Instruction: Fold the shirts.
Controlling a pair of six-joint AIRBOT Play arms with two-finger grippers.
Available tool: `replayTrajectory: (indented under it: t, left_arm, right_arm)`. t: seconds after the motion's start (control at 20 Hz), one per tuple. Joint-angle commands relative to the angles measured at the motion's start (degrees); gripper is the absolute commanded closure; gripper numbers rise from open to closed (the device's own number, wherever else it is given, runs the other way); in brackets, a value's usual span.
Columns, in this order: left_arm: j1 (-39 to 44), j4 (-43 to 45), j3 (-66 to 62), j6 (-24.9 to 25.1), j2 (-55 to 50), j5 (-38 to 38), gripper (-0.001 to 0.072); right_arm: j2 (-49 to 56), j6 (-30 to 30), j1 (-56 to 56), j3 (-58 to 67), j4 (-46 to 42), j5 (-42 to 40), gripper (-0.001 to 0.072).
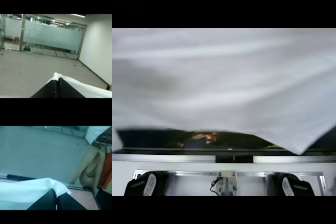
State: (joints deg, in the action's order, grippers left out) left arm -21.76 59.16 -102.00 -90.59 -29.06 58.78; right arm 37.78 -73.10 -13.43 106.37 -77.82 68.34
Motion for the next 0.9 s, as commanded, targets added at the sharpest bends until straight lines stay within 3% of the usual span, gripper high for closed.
replayTrajectory:
  t: [0.0,0.1,0.2,0.4,0.5,0.7,0.85]
  left_arm:
    - [-1.4,0.4,-0.6,-1.1,0.0,7.8,0.0675]
    - [-1.4,0.4,1.6,-1.0,-2.4,14.7,0.0674]
    - [-1.3,-0.2,6.9,0.9,-5.2,16.3,0.0674]
    - [-0.5,-5.4,22.2,9.3,-15.4,13.5,0.0675]
    - [3.5,-6.3,29.5,12.0,-23.6,6.5,0.0675]
    - [12.2,-7.2,31.7,15.6,-43.4,-9.5,0.0674]
    - [15.3,-12.9,28.7,15.6,-56.4,-20.2,0.0674]
  right_arm:
    - [-0.2,-3.2,0.0,0.2,-3.8,7.2,0.0654]
    - [3.5,-4.8,0.0,-0.8,-3.8,13.5,0.0654]
    - [8.3,-6.2,0.0,-5.0,-3.8,17.4,0.0654]
    - [20.3,-7.3,0.1,-16.7,-2.8,8.0,0.0654]
    - [28.6,-9.2,0.1,-19.1,0.3,0.6,0.0655]
    - [46.4,-11.3,0.1,-19.1,16.6,-14.9,0.0654]
    - [55.3,-10.0,0.1,-19.1,18.8,-21.3,0.0654]
